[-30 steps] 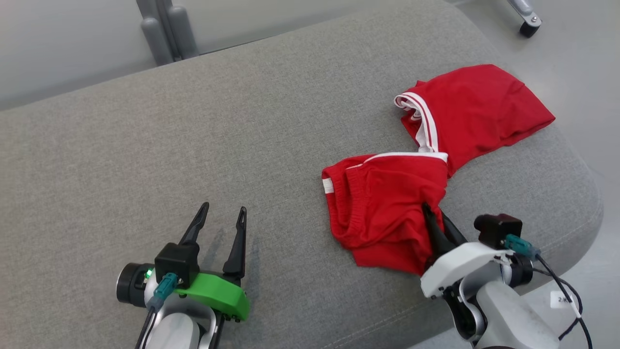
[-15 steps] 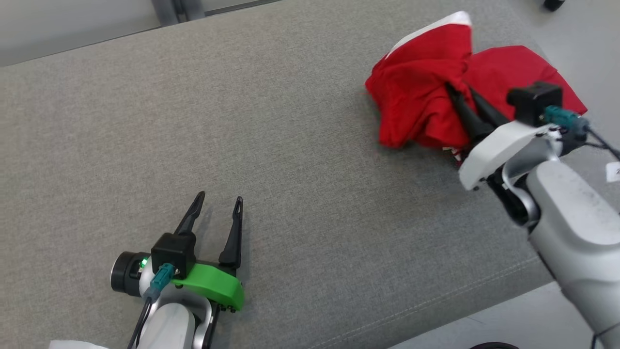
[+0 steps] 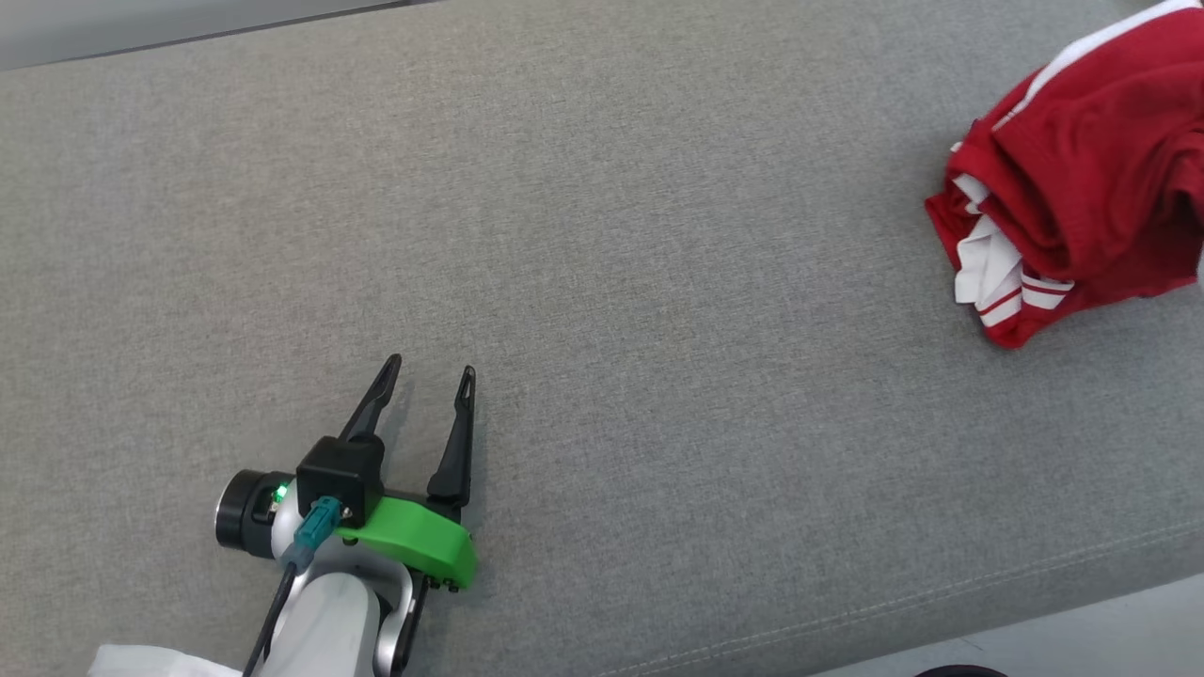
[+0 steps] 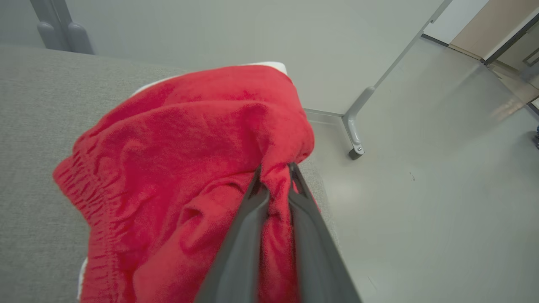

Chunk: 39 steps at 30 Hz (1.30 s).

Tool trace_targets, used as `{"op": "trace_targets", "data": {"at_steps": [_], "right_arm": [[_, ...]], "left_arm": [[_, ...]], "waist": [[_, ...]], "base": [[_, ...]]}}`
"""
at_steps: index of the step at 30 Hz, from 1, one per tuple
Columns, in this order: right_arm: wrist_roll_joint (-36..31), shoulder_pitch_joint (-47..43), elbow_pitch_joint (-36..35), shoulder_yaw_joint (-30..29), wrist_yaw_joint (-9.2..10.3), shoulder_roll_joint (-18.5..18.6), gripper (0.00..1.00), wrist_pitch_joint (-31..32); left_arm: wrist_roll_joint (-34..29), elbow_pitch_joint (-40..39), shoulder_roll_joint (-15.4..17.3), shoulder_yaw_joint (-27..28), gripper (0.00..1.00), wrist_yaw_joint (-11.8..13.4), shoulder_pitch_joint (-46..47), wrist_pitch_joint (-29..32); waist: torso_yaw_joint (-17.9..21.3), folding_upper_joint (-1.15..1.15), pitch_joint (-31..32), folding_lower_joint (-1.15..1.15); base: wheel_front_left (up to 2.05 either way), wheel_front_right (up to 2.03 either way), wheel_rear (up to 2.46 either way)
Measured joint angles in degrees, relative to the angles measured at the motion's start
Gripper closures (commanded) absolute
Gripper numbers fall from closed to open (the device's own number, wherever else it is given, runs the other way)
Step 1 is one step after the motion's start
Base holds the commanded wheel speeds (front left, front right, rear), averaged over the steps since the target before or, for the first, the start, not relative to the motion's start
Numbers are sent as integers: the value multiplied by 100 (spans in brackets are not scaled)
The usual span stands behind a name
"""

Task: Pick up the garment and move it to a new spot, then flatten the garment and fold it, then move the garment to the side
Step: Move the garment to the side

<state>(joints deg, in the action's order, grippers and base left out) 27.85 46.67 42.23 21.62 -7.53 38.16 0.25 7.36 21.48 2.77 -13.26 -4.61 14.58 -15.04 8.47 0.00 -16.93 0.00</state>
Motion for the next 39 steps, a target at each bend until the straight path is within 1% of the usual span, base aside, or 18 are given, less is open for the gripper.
{"op": "trace_targets", "data": {"at_steps": [1,4,9,12,15,21,27,31,34,37,38,39], "right_arm": [[-136,41,193,-109,-1,27,0,-63],[-444,144,797,-556,1,-12,0,-331],[-840,157,1425,-937,0,-420,0,-693],[-976,129,1543,-1010,1,-673,0,-968],[-1034,14,1523,-943,0,-956,0,-1203],[-1029,-394,1260,-759,0,-1447,0,-1455],[-981,-1077,699,-726,0,-2025,0,-1519],[-1005,-1604,103,-837,1,-2361,0,-1523],[-1178,-1968,-274,-1023,1,-2613,0,-1524],[-1386,-2300,-537,-1189,1,-2898,0,-1524],[-1386,-2300,-537,-1189,1,-2898,0,-1524],[-1456,-2393,-593,-1213,1,-2984,0,-1524]], "left_arm": [[-8,4,0,10,0,0,5,0],[-41,34,1,33,0,0,8,0],[-40,56,1,102,0,0,-1,0],[-34,62,2,147,0,7,-39,0],[-25,71,2,175,0,9,-106,0],[19,104,2,248,0,41,-249,0],[69,125,2,407,0,109,-416,0],[77,141,2,556,0,163,-569,0],[79,157,2,669,0,187,-674,0],[83,183,4,786,0,194,-769,0],[83,183,4,786,0,194,-769,0],[87,188,3,812,0,194,-798,0]], "waist": [[-47,0,-14,0],[-177,0,-47,0],[-320,0,-48,0],[-341,0,13,0],[-346,0,93,0],[-341,0,309,0],[-356,0,586,0],[-396,0,788,0],[-436,0,933,0],[-488,0,1071,0],[-488,0,1071,0],[-509,-1,1115,0]], "base": [[0,0,0],[0,0,0],[0,0,0],[0,0,0],[0,0,0],[0,0,0],[0,0,0],[0,0,0],[0,0,0],[0,0,0],[0,0,0],[0,0,0]]}}
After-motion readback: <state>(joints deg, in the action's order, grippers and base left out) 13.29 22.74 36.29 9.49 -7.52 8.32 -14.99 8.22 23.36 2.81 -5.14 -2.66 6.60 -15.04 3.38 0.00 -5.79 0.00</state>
